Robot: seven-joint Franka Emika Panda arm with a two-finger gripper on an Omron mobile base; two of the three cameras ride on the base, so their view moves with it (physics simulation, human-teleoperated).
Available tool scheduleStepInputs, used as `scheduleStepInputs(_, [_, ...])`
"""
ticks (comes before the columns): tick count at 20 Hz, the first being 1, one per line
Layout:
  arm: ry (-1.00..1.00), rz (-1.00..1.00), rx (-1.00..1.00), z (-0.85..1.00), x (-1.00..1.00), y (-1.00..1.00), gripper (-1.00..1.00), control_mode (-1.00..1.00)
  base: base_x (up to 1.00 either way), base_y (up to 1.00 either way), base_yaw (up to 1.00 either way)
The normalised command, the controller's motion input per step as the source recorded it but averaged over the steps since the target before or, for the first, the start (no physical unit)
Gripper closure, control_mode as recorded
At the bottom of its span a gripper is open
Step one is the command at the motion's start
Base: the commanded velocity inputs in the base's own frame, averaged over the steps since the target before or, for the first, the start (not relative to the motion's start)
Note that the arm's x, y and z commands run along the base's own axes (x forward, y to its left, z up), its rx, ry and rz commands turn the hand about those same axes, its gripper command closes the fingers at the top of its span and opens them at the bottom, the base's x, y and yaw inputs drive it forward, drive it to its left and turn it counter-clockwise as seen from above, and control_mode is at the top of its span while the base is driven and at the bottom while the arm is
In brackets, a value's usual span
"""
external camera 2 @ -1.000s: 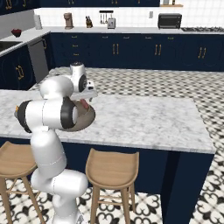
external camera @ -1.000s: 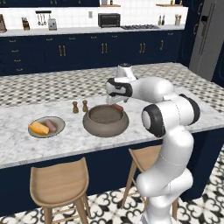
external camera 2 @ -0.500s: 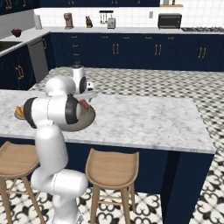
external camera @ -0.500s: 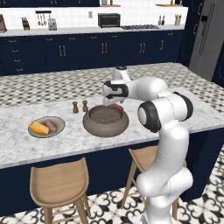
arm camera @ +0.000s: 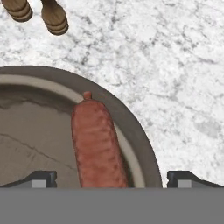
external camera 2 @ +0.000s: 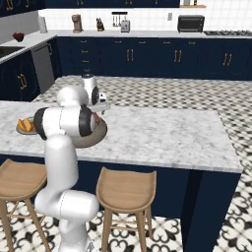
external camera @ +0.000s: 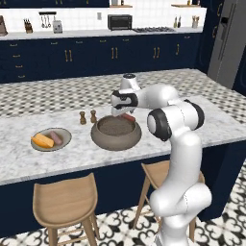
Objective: Place one bun and one sausage from the bowl on each plate.
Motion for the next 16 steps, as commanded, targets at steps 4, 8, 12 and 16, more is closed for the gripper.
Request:
scheduleStepInputs(4, [0.0, 0.0, 0.0, -0.21, 0.0, 0.0, -1.0, -1.0, 0.0, 0.0, 0.0])
scheduleStepInputs(8, [0.0, 0.0, 0.0, -0.01, 0.0, 0.0, -1.0, -1.0, 0.0, 0.0, 0.0])
scheduleStepInputs(12, [0.0, 0.0, 0.0, 0.0, 0.0, 0.0, 1.0, -1.0, 0.0, 0.0, 0.0])
scheduleStepInputs(16, [0.0, 0.0, 0.0, 0.0, 0.0, 0.0, 1.0, -1.0, 0.0, 0.0, 0.0])
